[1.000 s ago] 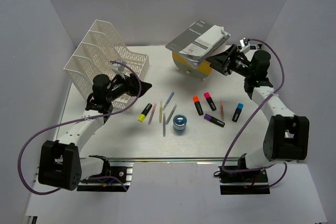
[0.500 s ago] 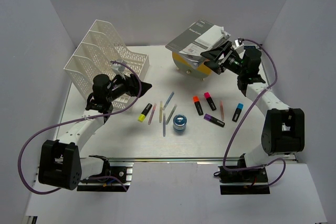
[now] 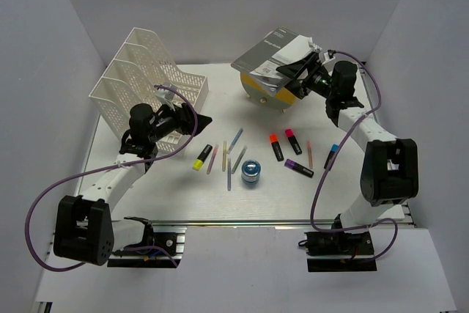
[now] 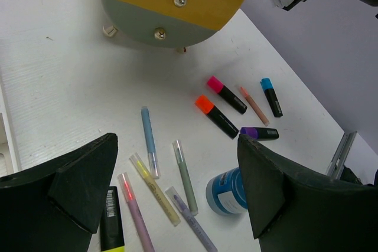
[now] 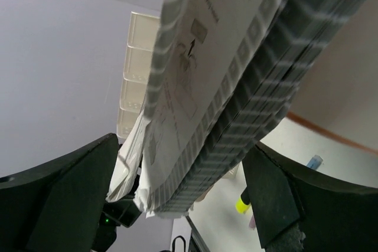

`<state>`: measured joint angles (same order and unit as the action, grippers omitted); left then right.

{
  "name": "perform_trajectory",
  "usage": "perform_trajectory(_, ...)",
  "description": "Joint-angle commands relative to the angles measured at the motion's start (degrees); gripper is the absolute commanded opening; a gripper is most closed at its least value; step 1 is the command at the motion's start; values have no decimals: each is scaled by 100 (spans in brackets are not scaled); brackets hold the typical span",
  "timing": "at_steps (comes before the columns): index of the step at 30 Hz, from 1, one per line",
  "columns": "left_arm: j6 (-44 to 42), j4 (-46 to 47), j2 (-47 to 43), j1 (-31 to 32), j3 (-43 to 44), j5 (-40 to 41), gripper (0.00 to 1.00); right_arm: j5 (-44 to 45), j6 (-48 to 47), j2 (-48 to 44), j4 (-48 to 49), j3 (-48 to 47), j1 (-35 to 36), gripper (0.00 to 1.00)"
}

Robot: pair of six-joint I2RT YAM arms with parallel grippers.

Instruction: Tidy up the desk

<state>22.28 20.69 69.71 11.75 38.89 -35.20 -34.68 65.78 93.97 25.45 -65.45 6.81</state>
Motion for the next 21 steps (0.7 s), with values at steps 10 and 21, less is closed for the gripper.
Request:
perform_trajectory(10, -128, 93, -72, 73, 48, -66, 91, 339, 480, 367, 144, -644, 93, 76)
perform_trajectory(21, -172, 102, -72, 73, 4, -22, 91, 462, 542, 271, 531, -284, 75, 0)
